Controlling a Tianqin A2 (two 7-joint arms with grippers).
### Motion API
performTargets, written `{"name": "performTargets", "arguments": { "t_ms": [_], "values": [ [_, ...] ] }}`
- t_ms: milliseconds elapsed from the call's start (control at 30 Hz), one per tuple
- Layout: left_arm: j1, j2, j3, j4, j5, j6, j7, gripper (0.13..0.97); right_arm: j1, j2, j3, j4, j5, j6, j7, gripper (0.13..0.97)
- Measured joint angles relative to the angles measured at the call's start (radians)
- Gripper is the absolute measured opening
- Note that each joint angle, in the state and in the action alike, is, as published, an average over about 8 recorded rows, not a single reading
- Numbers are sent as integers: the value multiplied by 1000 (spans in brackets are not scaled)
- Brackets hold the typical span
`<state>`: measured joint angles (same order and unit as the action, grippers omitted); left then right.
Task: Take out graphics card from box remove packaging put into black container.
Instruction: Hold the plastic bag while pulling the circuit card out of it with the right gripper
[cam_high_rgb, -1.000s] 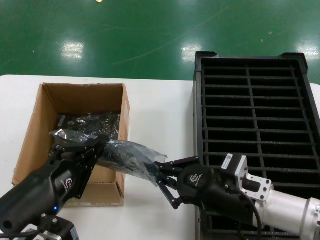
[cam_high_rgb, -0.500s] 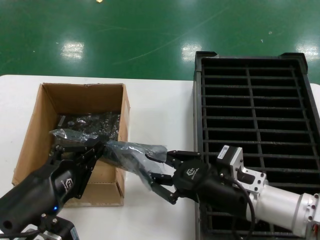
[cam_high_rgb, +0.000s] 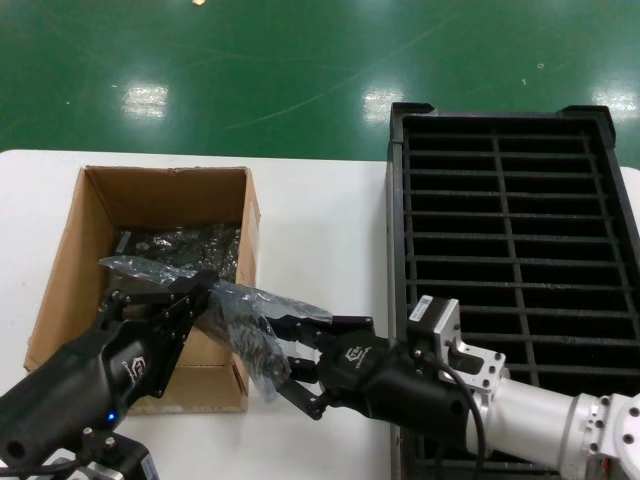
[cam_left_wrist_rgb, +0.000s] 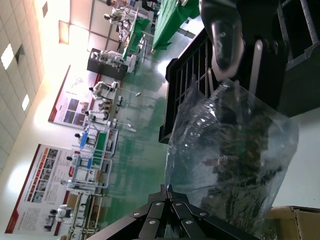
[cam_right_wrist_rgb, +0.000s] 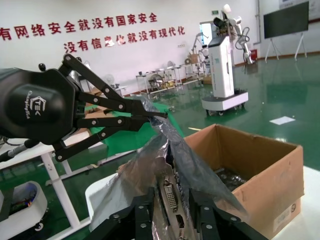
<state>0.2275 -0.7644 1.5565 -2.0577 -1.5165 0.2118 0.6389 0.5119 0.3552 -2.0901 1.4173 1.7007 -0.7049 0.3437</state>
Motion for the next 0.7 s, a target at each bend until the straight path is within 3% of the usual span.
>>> {"name": "performTargets", "arguments": {
  "t_ms": [367, 700],
  "values": [
    [0, 0, 0, 0, 1, 0, 0, 140, -3, -9, -4, 16, -27, 30, 53, 233],
    [0, 0, 0, 0, 2, 0, -2, 140, -64, 76, 58, 135, 6, 35, 45, 186]
  ]
}}
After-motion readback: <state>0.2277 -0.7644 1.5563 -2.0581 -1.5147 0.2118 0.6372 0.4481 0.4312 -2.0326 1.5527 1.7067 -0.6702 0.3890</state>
